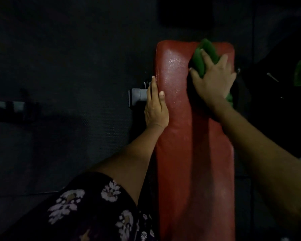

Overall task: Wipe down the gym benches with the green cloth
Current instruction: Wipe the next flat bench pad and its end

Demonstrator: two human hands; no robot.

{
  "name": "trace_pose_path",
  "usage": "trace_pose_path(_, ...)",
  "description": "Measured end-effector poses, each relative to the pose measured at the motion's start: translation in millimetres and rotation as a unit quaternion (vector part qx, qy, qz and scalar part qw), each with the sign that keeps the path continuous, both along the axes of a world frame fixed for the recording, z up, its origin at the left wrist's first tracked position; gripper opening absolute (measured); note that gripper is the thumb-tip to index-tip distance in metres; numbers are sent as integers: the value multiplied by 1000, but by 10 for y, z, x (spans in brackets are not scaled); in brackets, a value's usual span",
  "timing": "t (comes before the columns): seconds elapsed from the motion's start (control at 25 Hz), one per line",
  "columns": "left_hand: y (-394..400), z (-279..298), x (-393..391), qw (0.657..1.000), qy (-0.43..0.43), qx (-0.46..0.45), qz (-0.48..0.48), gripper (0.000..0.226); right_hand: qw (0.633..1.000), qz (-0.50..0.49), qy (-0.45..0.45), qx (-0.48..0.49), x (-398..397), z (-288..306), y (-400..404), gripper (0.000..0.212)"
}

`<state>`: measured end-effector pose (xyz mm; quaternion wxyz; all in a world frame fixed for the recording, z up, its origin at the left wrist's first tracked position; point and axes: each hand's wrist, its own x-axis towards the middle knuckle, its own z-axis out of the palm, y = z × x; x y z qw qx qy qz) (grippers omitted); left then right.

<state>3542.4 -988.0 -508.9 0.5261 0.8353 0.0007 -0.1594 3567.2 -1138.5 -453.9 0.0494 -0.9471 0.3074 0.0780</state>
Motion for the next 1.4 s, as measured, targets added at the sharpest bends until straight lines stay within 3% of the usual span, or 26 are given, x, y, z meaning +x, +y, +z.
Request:
trace_pose_path(0.24,13,35,50,999,13,-42,-3,47,999,34,8,-14,-251,-41,314,58)
trace_pose_path(0.36,48,78,117,995,75,-52,-47,49,999,32,22,-5,-425,-50,485,57)
trace_pose_path(0.44,114,175,216,983,140,33,-115,51,998,23,42,45,-546,-13,548,56)
trace_pose_path(0.56,396,545,145,954,146,140,-223,54,985,-9,69,157,-674,234,622,53)
trace_pose_path(0.68,835,950,-123,945,139,134,-266,60,974,18,81,212,-777,705,905,50)
trace_pose_path(0.92,1555,2069,-153,943,73,151,-287,58,958,52,-1,283,-799,1811,1594,42)
trace_pose_path(1.4,2932,4145,276,953,-86,205,-208,34,951,212,-94,205,-354,4142,2794,51)
